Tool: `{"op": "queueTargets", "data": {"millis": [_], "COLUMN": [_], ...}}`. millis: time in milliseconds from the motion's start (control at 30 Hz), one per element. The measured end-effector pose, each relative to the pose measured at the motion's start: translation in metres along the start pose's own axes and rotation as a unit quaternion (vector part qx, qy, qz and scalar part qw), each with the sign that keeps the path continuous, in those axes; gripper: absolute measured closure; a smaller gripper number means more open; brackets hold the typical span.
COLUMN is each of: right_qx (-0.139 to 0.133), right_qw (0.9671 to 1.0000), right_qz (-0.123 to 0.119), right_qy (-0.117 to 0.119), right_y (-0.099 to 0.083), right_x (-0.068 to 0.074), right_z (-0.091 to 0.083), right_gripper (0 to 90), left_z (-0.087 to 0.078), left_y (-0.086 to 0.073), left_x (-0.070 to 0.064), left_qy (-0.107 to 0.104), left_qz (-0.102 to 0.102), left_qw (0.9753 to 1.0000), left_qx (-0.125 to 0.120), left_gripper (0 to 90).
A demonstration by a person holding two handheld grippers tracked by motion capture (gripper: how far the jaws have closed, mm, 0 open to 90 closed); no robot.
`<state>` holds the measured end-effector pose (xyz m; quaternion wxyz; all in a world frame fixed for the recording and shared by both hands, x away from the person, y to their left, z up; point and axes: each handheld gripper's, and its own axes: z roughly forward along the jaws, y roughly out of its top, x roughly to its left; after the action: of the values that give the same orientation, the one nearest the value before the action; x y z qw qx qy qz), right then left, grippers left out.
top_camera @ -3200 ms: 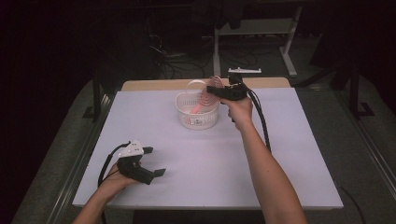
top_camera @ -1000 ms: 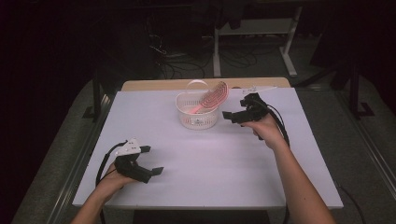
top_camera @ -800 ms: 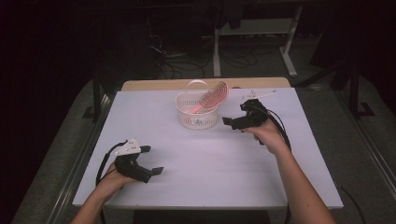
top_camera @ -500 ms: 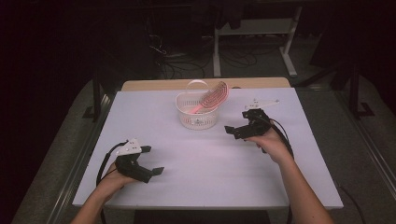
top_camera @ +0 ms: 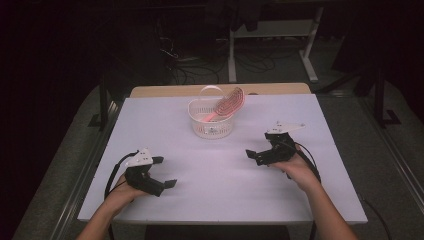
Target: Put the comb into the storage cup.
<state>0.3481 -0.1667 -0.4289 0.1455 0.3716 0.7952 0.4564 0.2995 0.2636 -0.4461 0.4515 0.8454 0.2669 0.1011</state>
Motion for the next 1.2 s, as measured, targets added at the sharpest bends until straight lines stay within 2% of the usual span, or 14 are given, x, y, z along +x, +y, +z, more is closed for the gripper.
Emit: {"op": "queueTargets", "data": {"millis": [500, 800, 1200], "right_qx": [0.011, 0.02, 0.019], "right_qw": [0.9999, 0.9998, 0.9998], "right_qz": [-0.006, -0.01, -0.009], "right_qy": [0.005, -0.001, -0.003], "right_y": [-0.025, -0.038, -0.052], "right_x": [0.013, 0.013, 0.015], "right_z": [-0.017, -0.027, -0.042], "right_gripper": [0.2, 0.2, 0.2], "left_z": [0.0, 0.0, -0.002], "left_y": [0.0, 0.0, 0.001], "left_x": [-0.001, -0.001, -0.002], "left_qy": [-0.002, -0.002, -0.001], "left_qz": [0.002, 0.004, 0.004], "left_qw": [1.0, 1.0, 1.0], "left_qx": [-0.001, 0.0, -0.003], "left_gripper": [0.1, 0.1, 0.1]}}
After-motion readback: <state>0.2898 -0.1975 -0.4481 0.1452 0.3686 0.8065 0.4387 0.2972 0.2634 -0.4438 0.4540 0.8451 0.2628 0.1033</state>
